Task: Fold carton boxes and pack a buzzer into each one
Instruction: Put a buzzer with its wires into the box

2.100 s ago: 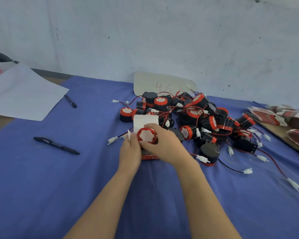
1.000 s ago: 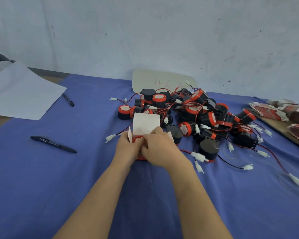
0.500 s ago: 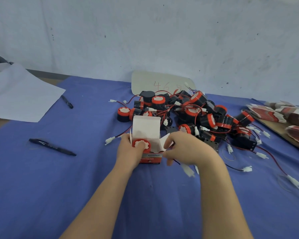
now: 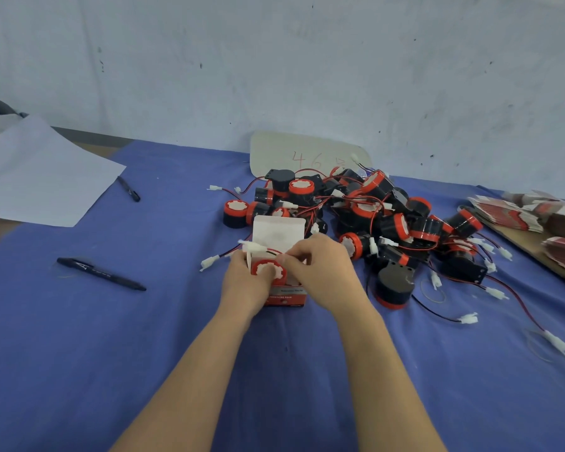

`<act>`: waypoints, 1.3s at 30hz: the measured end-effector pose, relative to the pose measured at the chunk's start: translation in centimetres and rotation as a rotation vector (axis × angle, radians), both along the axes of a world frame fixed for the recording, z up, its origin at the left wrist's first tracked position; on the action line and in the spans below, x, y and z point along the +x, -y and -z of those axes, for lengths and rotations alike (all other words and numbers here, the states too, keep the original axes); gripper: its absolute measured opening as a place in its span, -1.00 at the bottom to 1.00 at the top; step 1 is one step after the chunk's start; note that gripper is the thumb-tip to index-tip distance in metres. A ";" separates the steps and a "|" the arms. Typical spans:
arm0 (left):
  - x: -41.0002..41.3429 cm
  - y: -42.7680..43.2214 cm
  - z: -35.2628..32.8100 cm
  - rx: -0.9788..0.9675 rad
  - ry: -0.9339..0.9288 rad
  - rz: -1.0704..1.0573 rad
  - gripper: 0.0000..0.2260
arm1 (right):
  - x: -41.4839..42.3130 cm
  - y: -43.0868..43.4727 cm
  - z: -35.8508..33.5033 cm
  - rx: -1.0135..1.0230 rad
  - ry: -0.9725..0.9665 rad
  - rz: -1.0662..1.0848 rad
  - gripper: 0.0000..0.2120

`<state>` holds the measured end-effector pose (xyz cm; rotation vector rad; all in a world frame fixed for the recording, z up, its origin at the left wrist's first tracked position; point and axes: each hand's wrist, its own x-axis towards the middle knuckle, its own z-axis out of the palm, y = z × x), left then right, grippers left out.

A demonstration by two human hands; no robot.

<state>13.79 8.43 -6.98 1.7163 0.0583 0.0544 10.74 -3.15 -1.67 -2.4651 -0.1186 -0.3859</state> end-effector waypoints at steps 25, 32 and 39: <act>-0.2 0.0 0.3 -0.029 0.010 -0.015 -0.82 | 0.9 -0.3 1.9 0.268 -0.022 0.209 -0.80; -0.2 0.1 0.3 -0.021 0.008 -0.010 -0.81 | 0.8 -0.1 1.8 -0.214 0.013 0.274 -0.84; -0.3 0.0 0.4 -0.004 0.030 -0.002 -0.80 | 0.7 -1.0 1.4 -0.441 0.001 0.404 -0.91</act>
